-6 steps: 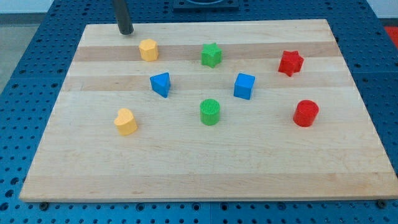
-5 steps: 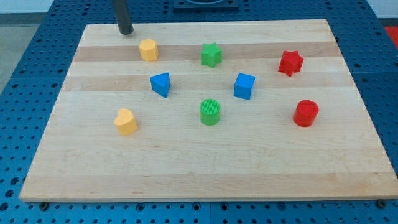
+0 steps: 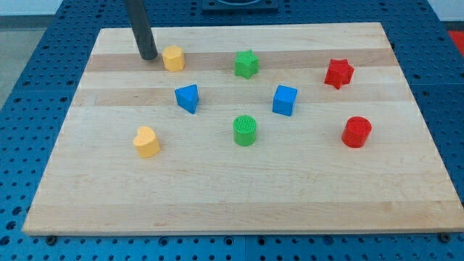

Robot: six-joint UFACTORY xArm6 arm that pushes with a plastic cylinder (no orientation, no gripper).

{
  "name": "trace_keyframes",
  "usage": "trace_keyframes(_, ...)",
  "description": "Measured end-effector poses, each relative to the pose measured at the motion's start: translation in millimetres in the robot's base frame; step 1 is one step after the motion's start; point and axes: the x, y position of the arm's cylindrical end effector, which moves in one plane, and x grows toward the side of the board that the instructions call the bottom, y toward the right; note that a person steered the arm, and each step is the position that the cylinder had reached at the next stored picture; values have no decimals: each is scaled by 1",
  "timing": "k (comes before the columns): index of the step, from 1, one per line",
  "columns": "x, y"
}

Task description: Slide the yellow hexagon slightly right

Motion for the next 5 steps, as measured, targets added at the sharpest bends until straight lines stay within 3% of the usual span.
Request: trace_keyframes(5,12,31)
